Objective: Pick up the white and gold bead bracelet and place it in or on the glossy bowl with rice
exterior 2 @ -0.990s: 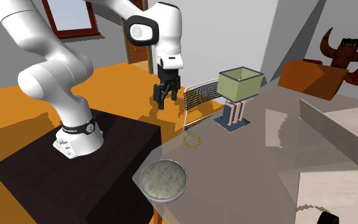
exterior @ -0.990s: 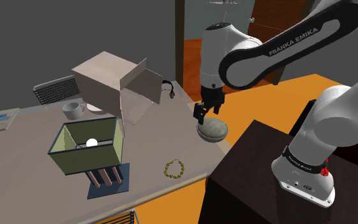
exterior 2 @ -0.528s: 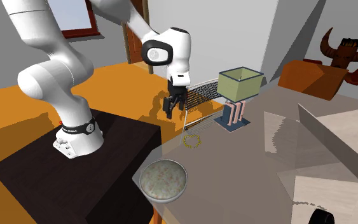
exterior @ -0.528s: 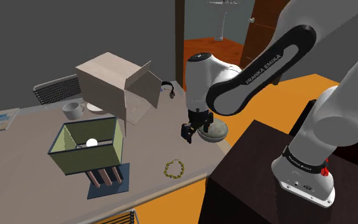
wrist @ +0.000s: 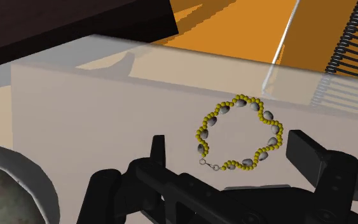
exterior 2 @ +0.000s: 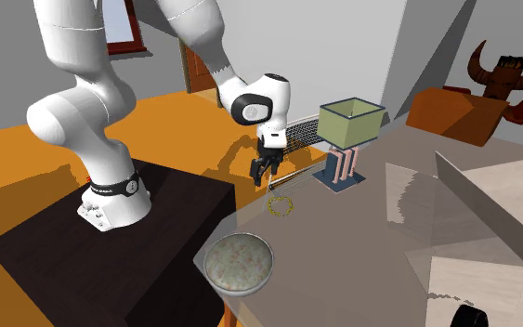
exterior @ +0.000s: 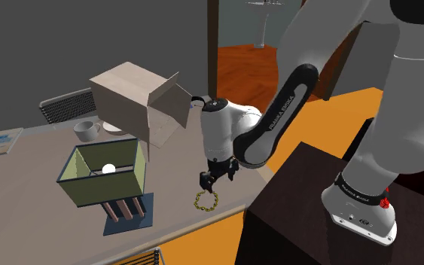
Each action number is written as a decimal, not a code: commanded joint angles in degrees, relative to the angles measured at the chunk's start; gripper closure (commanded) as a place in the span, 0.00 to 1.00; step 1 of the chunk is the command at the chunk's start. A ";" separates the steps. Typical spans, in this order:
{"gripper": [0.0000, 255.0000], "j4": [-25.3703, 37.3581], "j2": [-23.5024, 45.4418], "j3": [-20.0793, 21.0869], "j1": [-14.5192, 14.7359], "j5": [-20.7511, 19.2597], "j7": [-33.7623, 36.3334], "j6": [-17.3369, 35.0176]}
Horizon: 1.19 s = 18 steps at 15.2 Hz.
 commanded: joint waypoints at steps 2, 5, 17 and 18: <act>0.00 3.84 7.71 -3.33 3.83 -5.71 6.86 2.57; 0.00 8.64 14.81 -6.62 8.13 -9.03 11.84 4.18; 0.00 10.16 20.56 -10.84 11.55 -12.60 14.51 8.59; 0.00 10.16 20.56 -10.84 11.55 -12.60 14.51 8.59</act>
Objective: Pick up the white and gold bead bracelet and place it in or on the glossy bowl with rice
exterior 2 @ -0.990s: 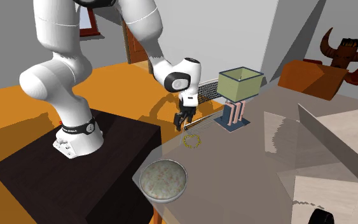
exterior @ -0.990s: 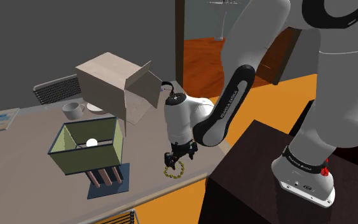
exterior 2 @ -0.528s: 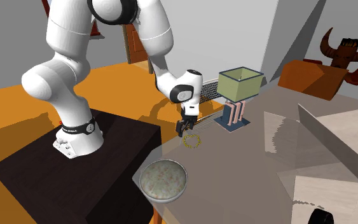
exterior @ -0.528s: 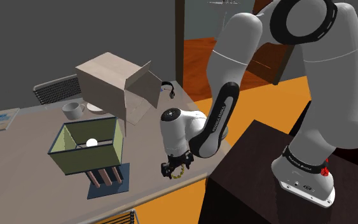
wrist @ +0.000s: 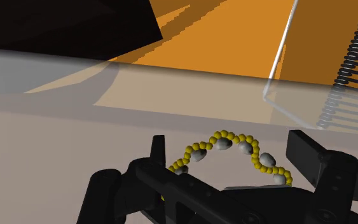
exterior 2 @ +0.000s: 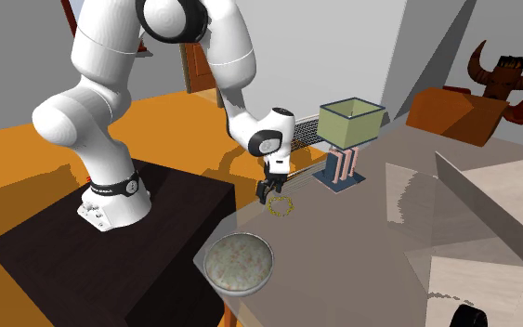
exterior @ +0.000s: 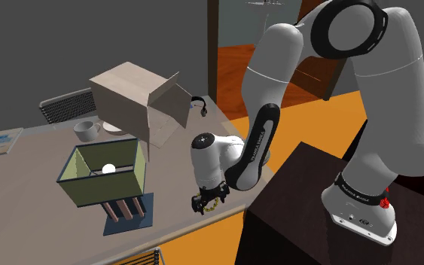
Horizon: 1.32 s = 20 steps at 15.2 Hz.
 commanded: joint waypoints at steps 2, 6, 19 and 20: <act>0.00 0.00 0.01 -0.01 0.01 -0.01 0.01 0.01; 1.00 0.00 0.01 -0.01 0.01 -0.01 0.00 0.01; 0.00 0.74 -1.62 -0.07 0.12 2.12 3.43 -0.99; 0.00 1.86 -1.63 -1.43 1.15 3.29 7.48 -0.82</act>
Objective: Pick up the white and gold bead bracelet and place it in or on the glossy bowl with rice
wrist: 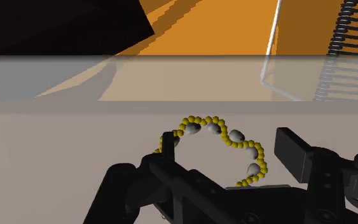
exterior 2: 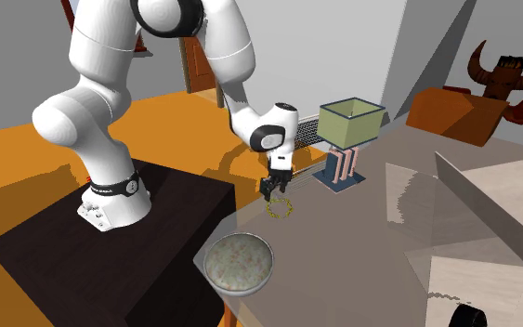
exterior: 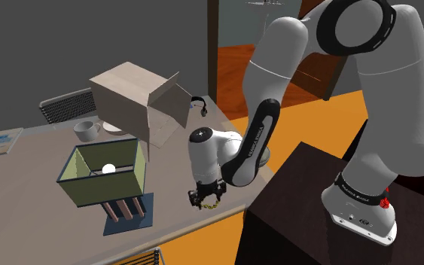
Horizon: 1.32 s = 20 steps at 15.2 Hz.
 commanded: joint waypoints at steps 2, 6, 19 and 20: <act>0.00 3.25 0.20 -4.11 3.03 3.05 11.82 0.40; 0.00 5.04 0.58 -7.72 5.32 4.75 20.33 1.23; 0.00 7.06 5.76 -9.76 6.92 3.26 21.52 4.50; 0.00 7.06 5.75 -9.75 6.91 3.26 21.51 4.49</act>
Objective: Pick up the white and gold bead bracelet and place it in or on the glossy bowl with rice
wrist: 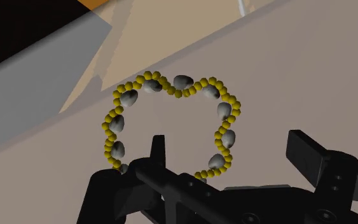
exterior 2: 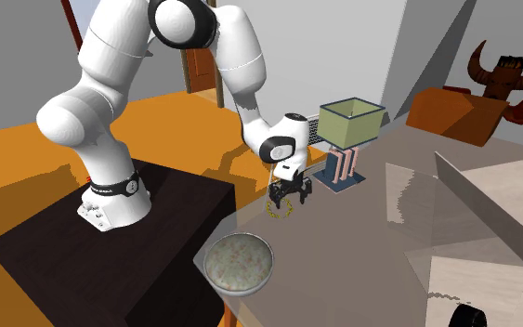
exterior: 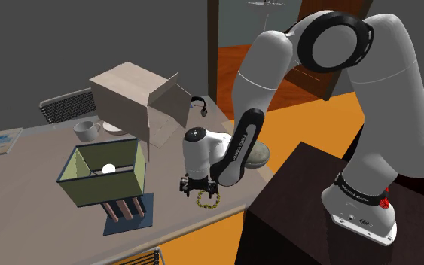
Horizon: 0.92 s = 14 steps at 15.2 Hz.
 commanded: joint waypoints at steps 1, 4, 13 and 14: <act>1.00 0.00 0.00 0.00 0.00 0.00 0.00 0.00; 1.00 0.02 0.00 0.01 0.00 0.01 -0.01 -0.02; 1.00 -0.98 -2.37 0.91 -0.74 0.61 -0.51 -1.45; 1.00 -1.28 -3.16 1.23 -1.00 0.83 -0.70 -1.95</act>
